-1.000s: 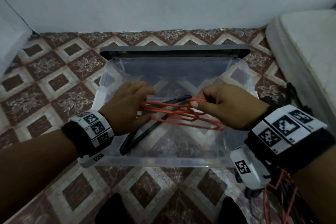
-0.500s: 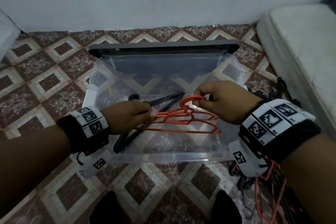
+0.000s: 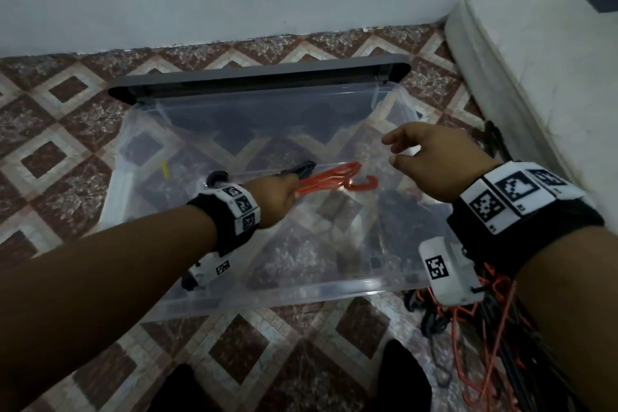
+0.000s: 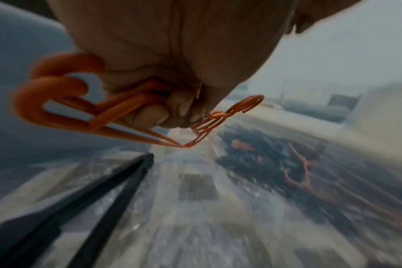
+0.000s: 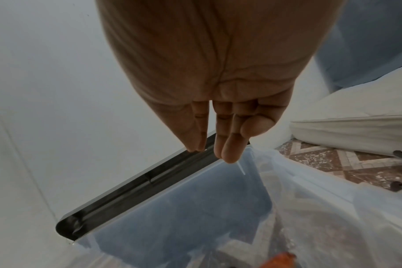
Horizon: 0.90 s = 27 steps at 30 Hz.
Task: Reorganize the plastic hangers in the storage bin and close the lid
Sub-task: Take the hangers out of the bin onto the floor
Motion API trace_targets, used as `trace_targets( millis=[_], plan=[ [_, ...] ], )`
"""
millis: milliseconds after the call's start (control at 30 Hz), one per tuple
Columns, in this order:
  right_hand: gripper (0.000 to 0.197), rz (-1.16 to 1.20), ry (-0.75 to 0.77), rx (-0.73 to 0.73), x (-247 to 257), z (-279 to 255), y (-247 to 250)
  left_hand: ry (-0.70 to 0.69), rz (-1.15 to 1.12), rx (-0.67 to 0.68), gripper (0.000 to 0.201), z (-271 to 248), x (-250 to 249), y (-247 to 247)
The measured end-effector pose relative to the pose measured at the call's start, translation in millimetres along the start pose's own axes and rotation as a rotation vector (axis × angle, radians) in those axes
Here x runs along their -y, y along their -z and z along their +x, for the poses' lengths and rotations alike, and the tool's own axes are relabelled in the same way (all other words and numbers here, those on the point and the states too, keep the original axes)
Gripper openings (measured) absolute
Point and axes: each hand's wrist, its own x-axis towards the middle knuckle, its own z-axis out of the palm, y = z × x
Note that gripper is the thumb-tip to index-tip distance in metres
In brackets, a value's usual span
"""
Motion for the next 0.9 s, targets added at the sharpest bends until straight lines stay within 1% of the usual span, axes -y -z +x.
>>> trace_targets(
  millis=[33, 67, 133, 200, 233, 267, 333, 367, 400, 433, 500, 533, 600, 633, 667, 767, 833, 900],
  plan=[
    [0.029, 0.005, -0.004, -0.006, -1, 1, 1, -0.001, 0.02, 0.034, 0.031, 8, -1, -15],
    [0.028, 0.01, -0.006, -0.017, -1, 1, 3, 0.018, 0.042, 0.115, 0.033, 16, -4, -33],
    [0.028, 0.029, -0.007, -0.037, -1, 3, 5, 0.048, 0.092, 0.343, 0.035, 29, -11, -68],
    [0.029, 0.043, -0.005, -0.043, 0, 3, 5, 0.055, 0.114, 0.51, 0.045, 38, -18, -100],
    [0.03, 0.045, -0.003, -0.045, 1, 4, 5, 0.045, 0.124, 0.573, 0.05, 41, -21, -112],
    [0.031, 0.049, -0.003, -0.044, 1, 4, 5, 0.016, 0.138, 0.609, 0.054, 45, -21, -124],
    [0.031, 0.063, 0.003, -0.033, 3, 4, 4, -0.068, 0.218, 0.628, 0.055, 49, -22, -143],
    [0.031, 0.068, 0.008, -0.022, 5, 3, 4, -0.097, 0.291, 0.651, 0.051, 51, -25, -149],
    [0.031, 0.069, 0.015, -0.011, 6, 2, 4, -0.095, 0.302, 0.662, 0.046, 53, -28, -153],
    [0.03, 0.066, 0.023, -0.005, 7, 2, 4, -0.091, 0.263, 0.649, 0.04, 56, -31, -156],
    [0.029, 0.06, 0.032, -0.007, 7, 2, 5, -0.076, 0.192, 0.566, 0.031, 63, -36, -154],
    [0.029, 0.061, 0.034, -0.014, 7, 2, 6, -0.06, 0.177, 0.502, 0.029, 66, -34, -149],
    [0.029, 0.073, 0.032, -0.036, 9, 3, 7, 0.028, 0.128, 0.372, 0.033, 72, -20, -139],
    [0.029, 0.079, 0.033, -0.047, 10, 3, 8, 0.07, 0.112, 0.341, 0.037, 74, -13, -135],
    [0.029, 0.081, 0.035, -0.052, 11, 2, 8, 0.097, 0.114, 0.344, 0.041, 76, -6, -132],
    [0.028, 0.081, 0.044, -0.05, 16, 1, 7, 0.091, 0.18, 0.49, 0.05, 74, 5, -131],
    [0.028, 0.085, 0.042, -0.04, 18, 0, 7, 0.107, 0.154, 0.5, 0.056, 74, 8, -128],
    [0.028, 0.09, 0.036, -0.028, 19, -1, 6, 0.133, 0.157, 0.484, 0.054, 75, 12, -126]
  ],
)
